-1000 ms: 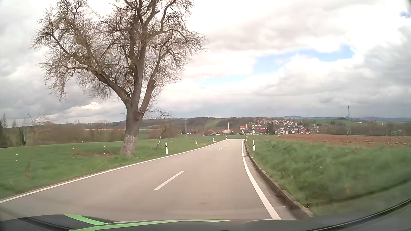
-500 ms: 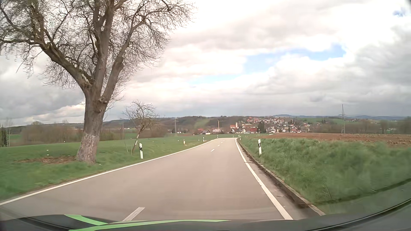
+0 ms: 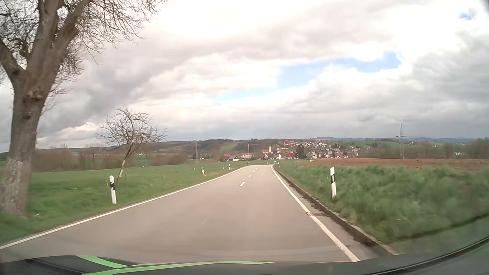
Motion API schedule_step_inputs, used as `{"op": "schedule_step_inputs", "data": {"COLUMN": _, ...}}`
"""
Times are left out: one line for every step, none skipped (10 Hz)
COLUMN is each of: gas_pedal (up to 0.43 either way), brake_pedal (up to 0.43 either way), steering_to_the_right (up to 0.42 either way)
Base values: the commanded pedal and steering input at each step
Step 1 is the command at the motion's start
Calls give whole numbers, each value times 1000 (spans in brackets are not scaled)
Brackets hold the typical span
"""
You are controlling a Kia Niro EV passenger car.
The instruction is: Follow the waypoints while adhering to traffic rules and regulations
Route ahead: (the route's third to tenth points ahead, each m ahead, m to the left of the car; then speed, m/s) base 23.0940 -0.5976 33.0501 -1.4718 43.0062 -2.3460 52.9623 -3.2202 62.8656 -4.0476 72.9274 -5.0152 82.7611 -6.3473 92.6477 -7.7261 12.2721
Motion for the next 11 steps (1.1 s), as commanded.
{"op": "schedule_step_inputs", "data": {"gas_pedal": 98, "brake_pedal": 0, "steering_to_the_right": 22}}
{"op": "schedule_step_inputs", "data": {"gas_pedal": 98, "brake_pedal": 0, "steering_to_the_right": 20}}
{"op": "schedule_step_inputs", "data": {"gas_pedal": 98, "brake_pedal": 0, "steering_to_the_right": 17}}
{"op": "schedule_step_inputs", "data": {"gas_pedal": 98, "brake_pedal": 0, "steering_to_the_right": 16}}
{"op": "schedule_step_inputs", "data": {"gas_pedal": 98, "brake_pedal": 0, "steering_to_the_right": 16}}
{"op": "schedule_step_inputs", "data": {"gas_pedal": 110, "brake_pedal": 0, "steering_to_the_right": 16}}
{"op": "schedule_step_inputs", "data": {"gas_pedal": 118, "brake_pedal": 0, "steering_to_the_right": 15}}
{"op": "schedule_step_inputs", "data": {"gas_pedal": 118, "brake_pedal": 0, "steering_to_the_right": 15}}
{"op": "schedule_step_inputs", "data": {"gas_pedal": 130, "brake_pedal": 0, "steering_to_the_right": 13}}
{"op": "schedule_step_inputs", "data": {"gas_pedal": 138, "brake_pedal": 0, "steering_to_the_right": 11}}
{"op": "schedule_step_inputs", "data": {"gas_pedal": 138, "brake_pedal": 0, "steering_to_the_right": 10}}
